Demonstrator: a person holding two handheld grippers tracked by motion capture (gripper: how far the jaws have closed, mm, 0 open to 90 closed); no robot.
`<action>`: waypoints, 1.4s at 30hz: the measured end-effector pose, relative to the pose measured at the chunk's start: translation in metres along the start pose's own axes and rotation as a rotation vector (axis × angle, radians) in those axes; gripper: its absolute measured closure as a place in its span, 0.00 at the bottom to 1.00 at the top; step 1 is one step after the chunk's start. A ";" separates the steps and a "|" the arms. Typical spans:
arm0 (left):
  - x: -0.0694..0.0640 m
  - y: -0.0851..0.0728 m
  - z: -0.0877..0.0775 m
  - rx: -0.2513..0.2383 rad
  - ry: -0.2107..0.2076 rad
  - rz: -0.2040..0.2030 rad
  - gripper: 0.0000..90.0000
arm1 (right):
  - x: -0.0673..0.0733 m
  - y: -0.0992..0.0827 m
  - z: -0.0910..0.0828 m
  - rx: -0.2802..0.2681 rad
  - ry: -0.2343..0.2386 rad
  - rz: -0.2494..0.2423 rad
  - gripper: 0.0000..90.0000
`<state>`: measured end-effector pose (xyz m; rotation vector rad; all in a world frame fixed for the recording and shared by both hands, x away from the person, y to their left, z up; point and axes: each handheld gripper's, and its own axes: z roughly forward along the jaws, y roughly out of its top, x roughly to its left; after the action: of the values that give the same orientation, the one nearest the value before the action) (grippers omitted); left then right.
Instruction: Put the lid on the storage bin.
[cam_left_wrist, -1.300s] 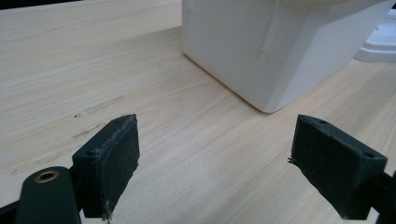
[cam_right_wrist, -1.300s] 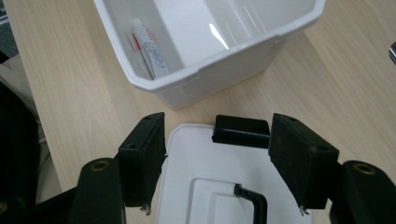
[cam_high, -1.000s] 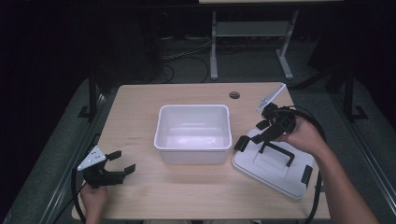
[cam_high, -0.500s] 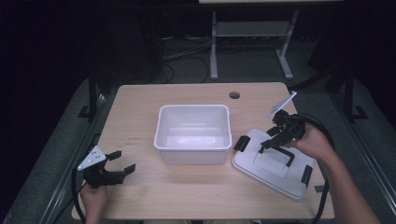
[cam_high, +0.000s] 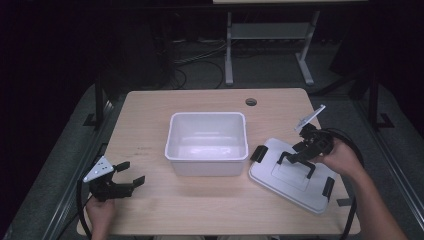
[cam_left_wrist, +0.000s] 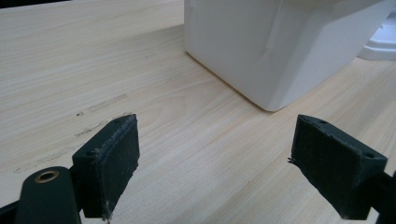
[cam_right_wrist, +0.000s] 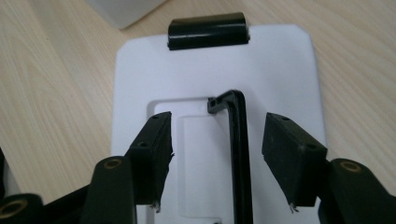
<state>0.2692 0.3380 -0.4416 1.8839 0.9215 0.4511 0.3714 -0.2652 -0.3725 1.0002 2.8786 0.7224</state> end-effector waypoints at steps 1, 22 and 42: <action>0.000 0.000 0.000 0.000 0.000 0.001 0.16 | -0.001 -0.002 0.000 0.000 0.000 0.004 0.49; 0.000 0.000 0.000 0.001 0.003 -0.003 0.16 | -0.012 -0.026 0.016 -0.001 0.037 0.037 0.78; 0.001 0.000 -0.001 0.000 0.004 -0.002 0.16 | -0.009 -0.033 0.018 -0.023 0.060 0.009 0.93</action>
<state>0.2691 0.3389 -0.4417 1.8824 0.9261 0.4531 0.3623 -0.2859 -0.4042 1.0074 2.9109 0.7980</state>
